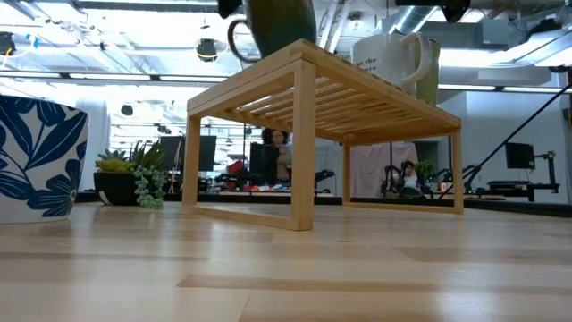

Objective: Place coffee mugs
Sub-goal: Put the green patterned mug on the shelf

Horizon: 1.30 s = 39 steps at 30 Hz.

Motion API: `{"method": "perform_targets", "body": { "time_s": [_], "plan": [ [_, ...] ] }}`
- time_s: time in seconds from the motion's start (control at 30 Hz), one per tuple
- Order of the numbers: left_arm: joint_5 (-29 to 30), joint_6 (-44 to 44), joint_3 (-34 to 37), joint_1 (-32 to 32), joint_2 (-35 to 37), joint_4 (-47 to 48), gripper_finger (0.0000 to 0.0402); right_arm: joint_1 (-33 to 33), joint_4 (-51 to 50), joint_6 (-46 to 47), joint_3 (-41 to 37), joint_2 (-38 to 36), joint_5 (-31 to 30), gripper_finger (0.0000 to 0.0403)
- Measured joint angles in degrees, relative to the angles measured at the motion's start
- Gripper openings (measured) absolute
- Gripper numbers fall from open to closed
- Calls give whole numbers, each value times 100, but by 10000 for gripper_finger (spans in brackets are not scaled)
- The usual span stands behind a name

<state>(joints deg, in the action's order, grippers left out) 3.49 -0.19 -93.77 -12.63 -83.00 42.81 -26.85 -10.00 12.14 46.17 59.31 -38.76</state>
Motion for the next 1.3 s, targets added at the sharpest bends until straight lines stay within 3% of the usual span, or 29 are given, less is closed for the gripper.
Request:
{"method": "perform_targets", "body": {
  "time_s": [0.13, 0.33, 0.73, 1.3],
  "plan": [
    [188, 234, -804, 2, -800, 778, 0, 0, -17, -1, 0, -1, 2, 44],
    [166, 358, -1508, -1, -1395, 850, 0, 0, -51, -2, 0, 0, 4, 44],
    [142, 230, -1494, -51, -1473, 1054, 1, 0, -159, -7, 0, 0, 9, 44],
    [509, 446, -1492, -143, -1565, 1041, 55, 0, -164, -7, 0, 0, 20, 44]
  ]
}}
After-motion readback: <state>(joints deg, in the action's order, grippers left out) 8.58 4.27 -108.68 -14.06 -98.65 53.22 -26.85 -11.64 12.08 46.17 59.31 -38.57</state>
